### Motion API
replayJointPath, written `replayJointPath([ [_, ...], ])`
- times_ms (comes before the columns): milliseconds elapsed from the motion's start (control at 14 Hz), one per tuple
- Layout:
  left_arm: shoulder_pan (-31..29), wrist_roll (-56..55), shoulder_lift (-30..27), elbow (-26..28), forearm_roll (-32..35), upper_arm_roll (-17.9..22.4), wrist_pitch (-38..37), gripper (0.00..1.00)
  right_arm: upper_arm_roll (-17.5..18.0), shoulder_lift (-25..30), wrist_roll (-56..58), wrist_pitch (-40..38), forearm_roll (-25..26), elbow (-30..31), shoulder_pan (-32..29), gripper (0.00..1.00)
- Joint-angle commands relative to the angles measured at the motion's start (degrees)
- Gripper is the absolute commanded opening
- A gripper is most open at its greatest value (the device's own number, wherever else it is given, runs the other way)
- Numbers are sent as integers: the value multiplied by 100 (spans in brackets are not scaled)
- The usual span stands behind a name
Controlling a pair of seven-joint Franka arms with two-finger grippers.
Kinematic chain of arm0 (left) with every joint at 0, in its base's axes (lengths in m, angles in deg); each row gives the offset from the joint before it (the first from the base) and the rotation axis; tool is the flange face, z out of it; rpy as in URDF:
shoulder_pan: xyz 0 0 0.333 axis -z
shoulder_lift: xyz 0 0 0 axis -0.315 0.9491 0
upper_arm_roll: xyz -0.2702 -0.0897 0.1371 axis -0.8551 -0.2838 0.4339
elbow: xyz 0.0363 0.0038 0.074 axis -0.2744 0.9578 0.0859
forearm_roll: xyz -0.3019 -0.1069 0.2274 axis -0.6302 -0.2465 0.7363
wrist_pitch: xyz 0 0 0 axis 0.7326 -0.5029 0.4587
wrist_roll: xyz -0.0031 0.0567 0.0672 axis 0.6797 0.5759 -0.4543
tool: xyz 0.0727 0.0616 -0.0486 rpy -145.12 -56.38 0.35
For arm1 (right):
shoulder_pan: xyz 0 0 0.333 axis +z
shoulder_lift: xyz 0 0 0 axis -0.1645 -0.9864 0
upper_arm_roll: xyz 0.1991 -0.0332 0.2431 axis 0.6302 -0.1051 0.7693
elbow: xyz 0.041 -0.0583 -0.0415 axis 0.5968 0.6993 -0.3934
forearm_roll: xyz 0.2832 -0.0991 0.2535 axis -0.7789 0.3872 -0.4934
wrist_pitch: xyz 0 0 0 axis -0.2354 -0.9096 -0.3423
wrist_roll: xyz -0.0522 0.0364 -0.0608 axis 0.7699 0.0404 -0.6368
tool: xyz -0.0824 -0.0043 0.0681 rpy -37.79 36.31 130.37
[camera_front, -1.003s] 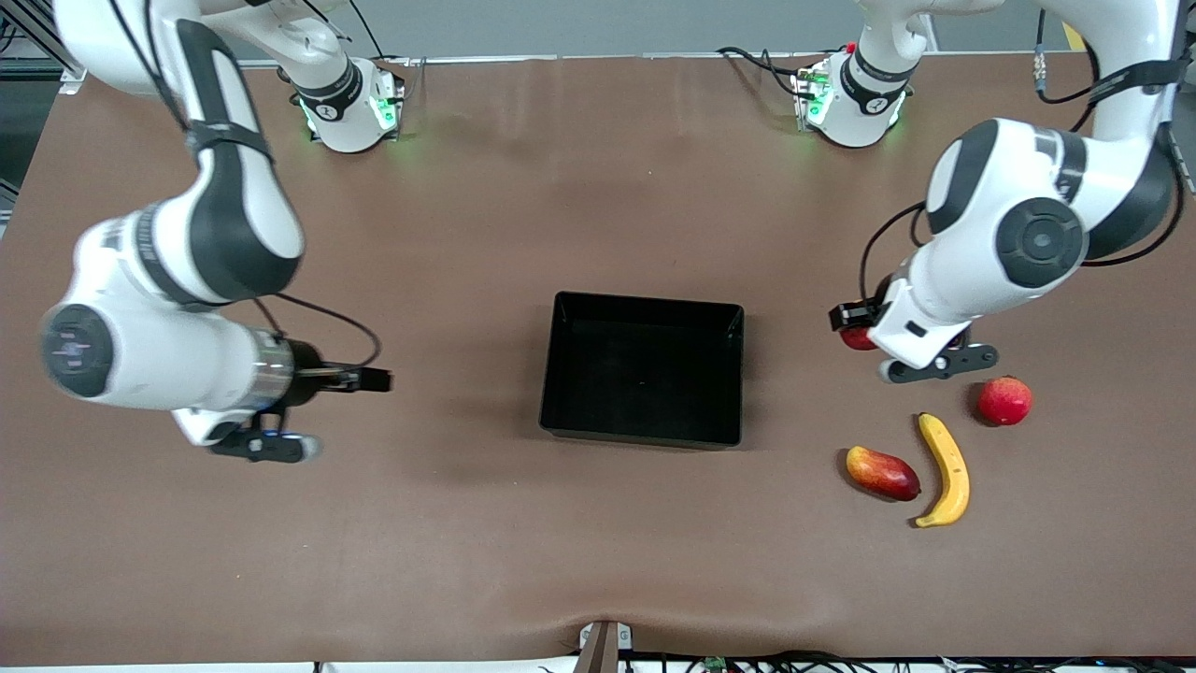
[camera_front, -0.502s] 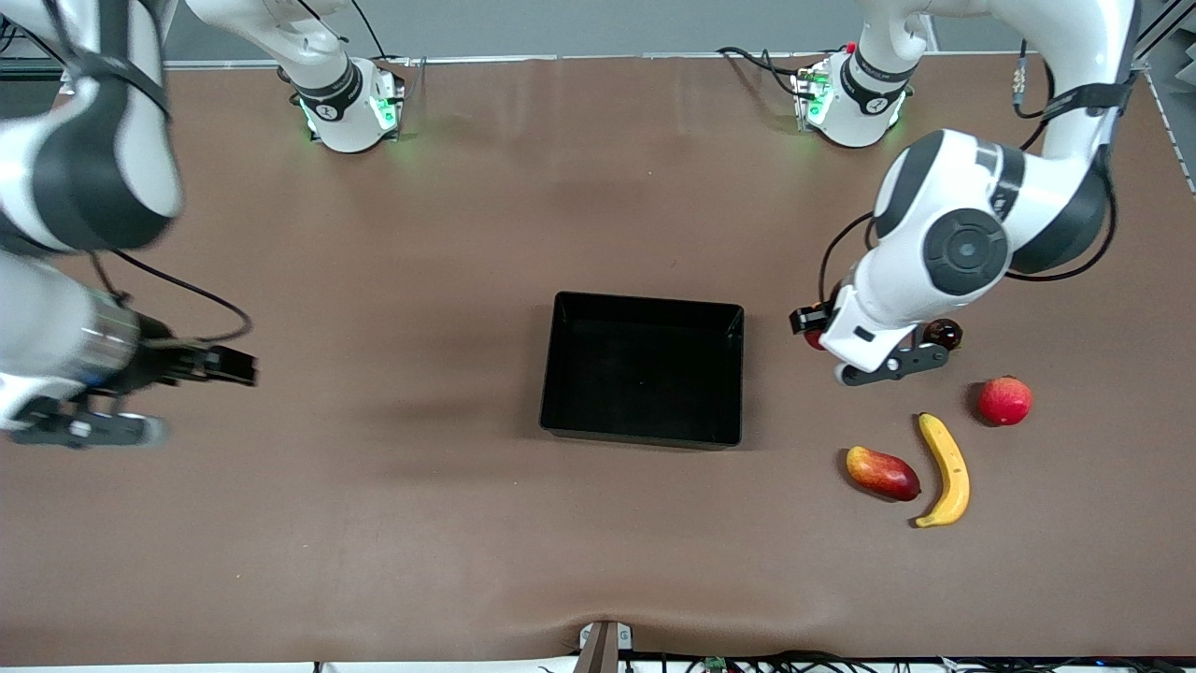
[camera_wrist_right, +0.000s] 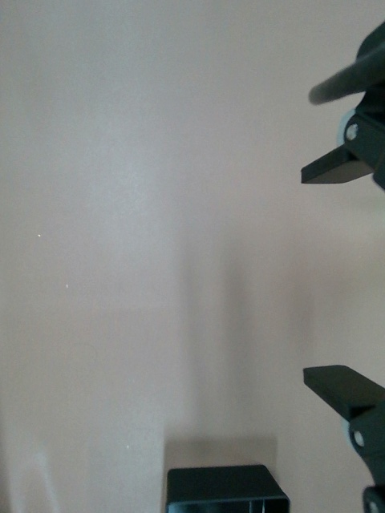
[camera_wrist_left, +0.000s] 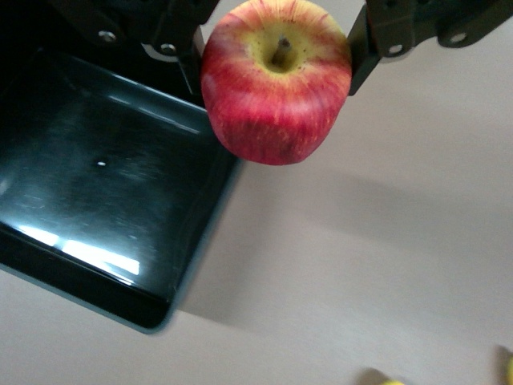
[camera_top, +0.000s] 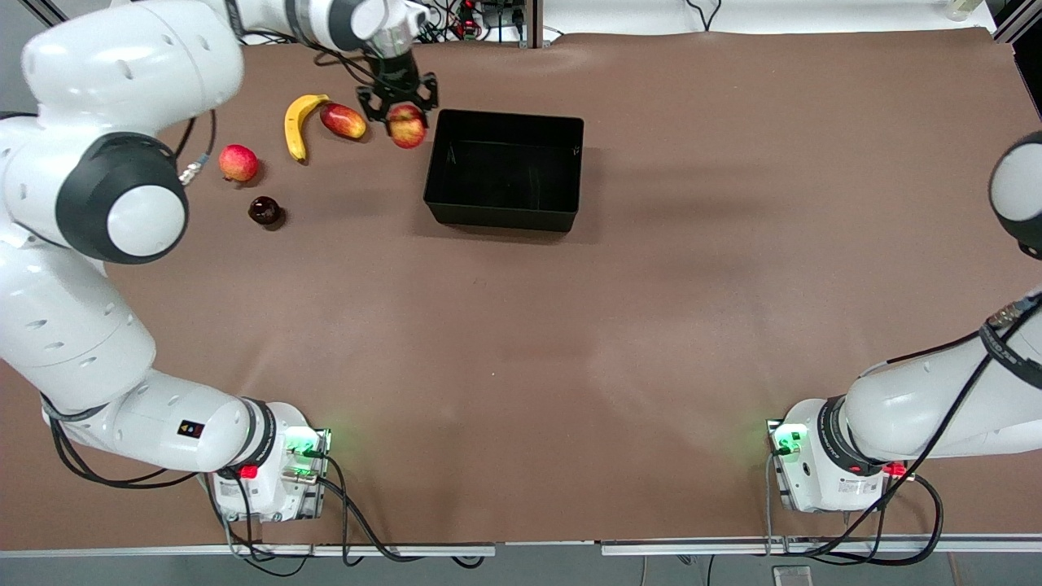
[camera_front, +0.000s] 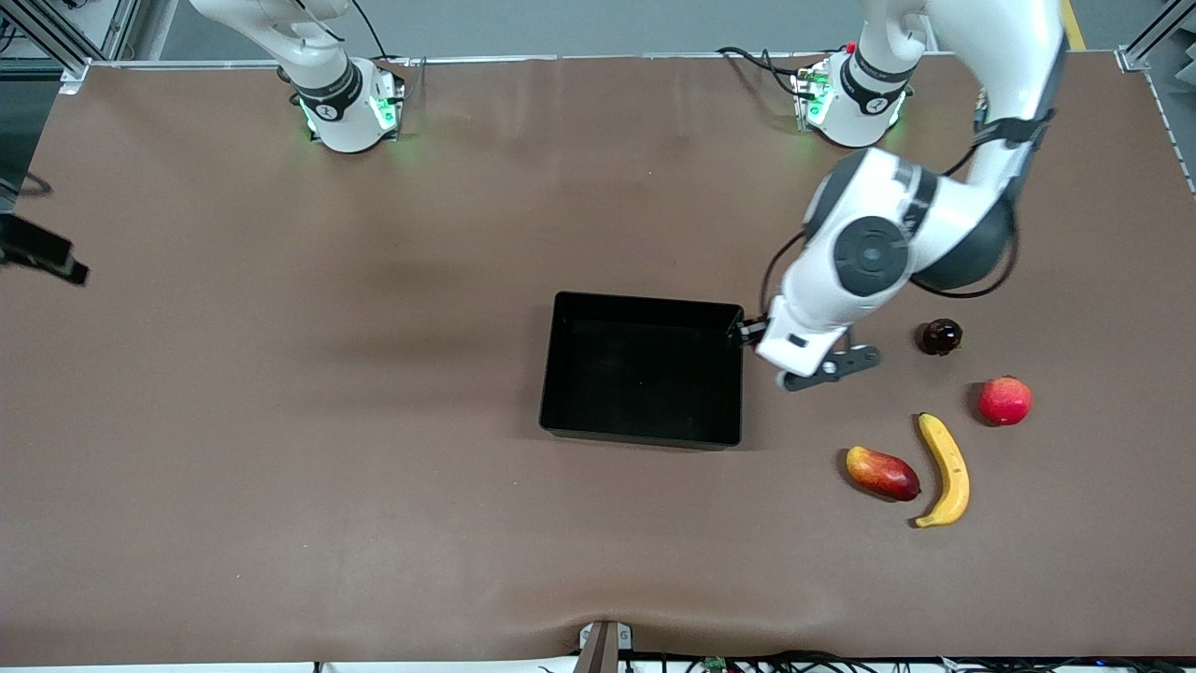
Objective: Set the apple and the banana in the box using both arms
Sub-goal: 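Lower the red-yellow apple into the box and open the left gripper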
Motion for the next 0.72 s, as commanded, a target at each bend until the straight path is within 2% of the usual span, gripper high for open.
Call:
replayJointPath([
  [0,378,-568,483,-305,-3,25,385,0,110,1142,21,478,107,1426,46,100],
  [72,518,-700,711,-480,6,25,508,0,110,1520,30,697,116,1918,20,100],
  [143,719,-788,931,-664,15,34,579,0,110,1646,30,847,116,2245,20,100],
  [287,879,-868,1301,-938,24,43,624,0,136,1586,22,962,352,2319,47,100],
  [645,1011,-807,1785,-939,199,43,991,0,101,1409,303,998,414,2240,-33,100],
])
